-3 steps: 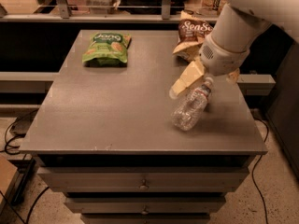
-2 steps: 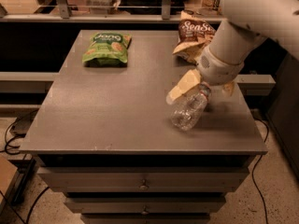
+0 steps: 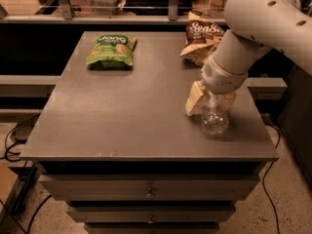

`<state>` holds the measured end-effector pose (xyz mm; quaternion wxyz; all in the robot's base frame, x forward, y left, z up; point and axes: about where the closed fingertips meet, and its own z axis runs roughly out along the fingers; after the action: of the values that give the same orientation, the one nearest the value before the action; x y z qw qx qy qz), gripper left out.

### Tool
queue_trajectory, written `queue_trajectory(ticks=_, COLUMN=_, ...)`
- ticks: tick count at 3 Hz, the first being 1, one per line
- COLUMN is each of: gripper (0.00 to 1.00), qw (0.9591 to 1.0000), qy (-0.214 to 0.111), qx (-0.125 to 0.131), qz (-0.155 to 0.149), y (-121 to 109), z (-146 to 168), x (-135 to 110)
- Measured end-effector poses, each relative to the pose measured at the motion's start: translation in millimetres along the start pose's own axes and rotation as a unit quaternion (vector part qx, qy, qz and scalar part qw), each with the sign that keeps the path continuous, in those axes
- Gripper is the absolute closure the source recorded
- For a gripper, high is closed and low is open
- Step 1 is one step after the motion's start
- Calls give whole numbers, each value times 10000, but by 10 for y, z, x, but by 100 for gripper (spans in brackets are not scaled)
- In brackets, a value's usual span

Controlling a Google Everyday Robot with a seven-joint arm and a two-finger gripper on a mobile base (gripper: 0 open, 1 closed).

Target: Move water bottle near green rice chip bag

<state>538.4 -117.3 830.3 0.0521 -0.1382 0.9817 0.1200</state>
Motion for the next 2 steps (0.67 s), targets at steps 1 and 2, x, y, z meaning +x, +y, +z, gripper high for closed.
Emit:
queue_trajectory(ticks=1, gripper=69, qw=10000, qy=-1, qx=0, qz=0, y=6, z=-27, x=-4)
queue_trajectory(ticks=2, gripper=91, qw=9991, qy=-402, qx=33, qz=-96, y=-26, z=-227, x=-184)
